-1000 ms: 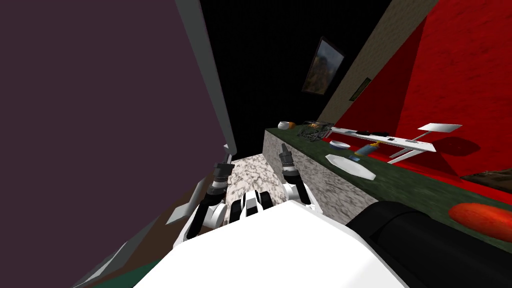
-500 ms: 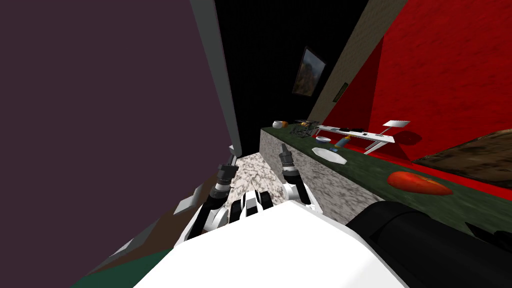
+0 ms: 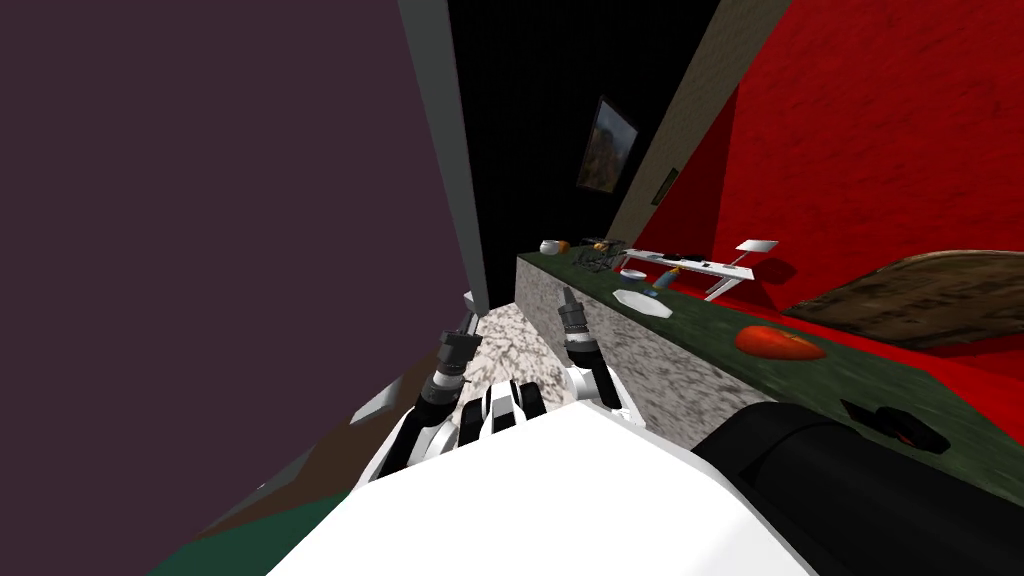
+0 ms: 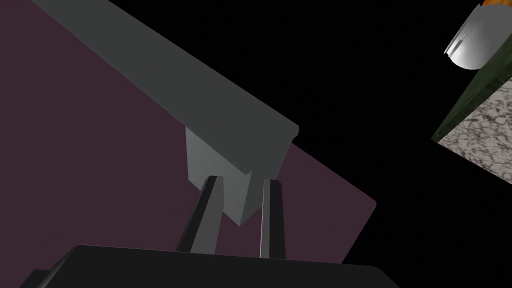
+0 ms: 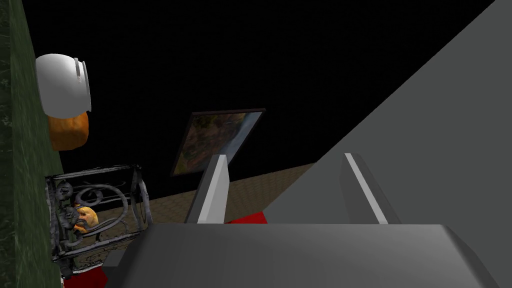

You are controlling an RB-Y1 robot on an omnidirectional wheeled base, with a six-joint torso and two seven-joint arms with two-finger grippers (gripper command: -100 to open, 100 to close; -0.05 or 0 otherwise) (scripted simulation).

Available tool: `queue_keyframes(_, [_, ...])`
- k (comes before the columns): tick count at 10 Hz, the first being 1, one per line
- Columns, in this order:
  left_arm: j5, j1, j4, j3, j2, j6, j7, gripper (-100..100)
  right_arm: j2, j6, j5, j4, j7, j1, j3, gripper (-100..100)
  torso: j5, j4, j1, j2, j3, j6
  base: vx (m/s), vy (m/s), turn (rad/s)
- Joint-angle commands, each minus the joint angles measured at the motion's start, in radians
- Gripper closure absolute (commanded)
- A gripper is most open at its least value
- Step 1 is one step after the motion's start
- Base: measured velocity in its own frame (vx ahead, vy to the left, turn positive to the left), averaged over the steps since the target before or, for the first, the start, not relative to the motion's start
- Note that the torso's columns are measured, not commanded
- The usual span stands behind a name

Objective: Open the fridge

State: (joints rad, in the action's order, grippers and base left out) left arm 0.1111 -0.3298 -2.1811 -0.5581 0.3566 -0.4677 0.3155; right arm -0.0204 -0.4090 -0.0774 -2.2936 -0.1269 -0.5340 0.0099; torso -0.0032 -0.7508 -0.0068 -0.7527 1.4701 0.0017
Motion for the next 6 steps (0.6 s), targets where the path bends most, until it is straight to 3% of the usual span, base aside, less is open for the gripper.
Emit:
queue_keyframes(1, [0.004,-0.023,-0.076,-0.001,0.020,0.047,0.003,-100,0.000,0.000,0.000,0.000,0.000,0.000,0.000,0,0.001,0.006,0.001,0.008,0.003,-0.001,0.050,-0.009,0.081])
queue_keyframes(6, [0.010,-0.062,-0.210,-0.003,0.053,0.124,0.009,-100,0.000,0.000,0.000,0.000,0.000,0.000,0.000,0,0.002,0.007,0.005,0.013,0.008,-0.001,0.041,-0.012,0.050])
